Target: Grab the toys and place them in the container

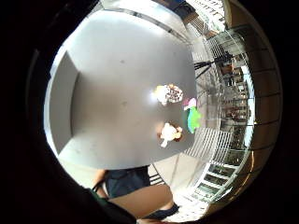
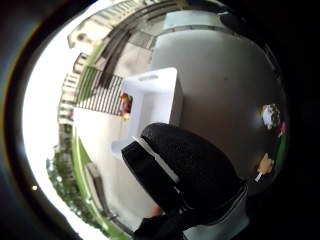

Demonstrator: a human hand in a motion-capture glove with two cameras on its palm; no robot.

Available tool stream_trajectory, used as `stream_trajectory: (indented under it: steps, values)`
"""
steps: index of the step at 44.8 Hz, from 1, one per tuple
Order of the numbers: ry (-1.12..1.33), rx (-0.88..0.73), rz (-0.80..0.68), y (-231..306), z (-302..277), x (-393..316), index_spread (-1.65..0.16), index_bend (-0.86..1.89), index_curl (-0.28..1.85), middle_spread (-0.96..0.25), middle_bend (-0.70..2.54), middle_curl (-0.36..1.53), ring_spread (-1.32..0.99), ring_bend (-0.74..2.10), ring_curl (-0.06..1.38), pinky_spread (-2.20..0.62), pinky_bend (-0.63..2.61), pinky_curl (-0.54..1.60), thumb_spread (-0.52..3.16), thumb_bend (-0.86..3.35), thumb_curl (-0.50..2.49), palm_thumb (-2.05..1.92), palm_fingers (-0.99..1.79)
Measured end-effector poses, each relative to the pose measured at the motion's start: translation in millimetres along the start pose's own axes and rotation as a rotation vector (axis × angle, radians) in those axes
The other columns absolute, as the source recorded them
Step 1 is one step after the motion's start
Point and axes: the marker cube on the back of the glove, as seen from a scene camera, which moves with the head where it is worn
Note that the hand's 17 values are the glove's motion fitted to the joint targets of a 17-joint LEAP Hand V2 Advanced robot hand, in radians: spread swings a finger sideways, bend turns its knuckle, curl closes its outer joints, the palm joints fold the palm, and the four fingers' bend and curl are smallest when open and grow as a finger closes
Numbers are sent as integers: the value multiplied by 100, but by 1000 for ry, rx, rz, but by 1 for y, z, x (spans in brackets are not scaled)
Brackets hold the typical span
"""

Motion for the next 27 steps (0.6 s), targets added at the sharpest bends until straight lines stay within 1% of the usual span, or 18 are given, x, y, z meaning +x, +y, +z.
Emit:
stream_trajectory:
  steps: [6, 16, 27]
  values:
    - [21, -3, -3, -1, 1, 17, -20, 18, 16, -5, 29, 15, -18, 19, 7, -4, 42, 18, 98, -8, 2, -13, 11]
    - [38, 5, 28, -4, 0, 64, -24, 17, 21, -5, 27, 20, -16, 20, 11, -1, 48, 23, 104, -9, 4, -14, 6]
    - [46, 21, 57, -8, 2, 152, -27, 16, 24, -6, 26, 25, -14, 21, 14, 1, 51, 27, 103, -10, 6, -15, 2]
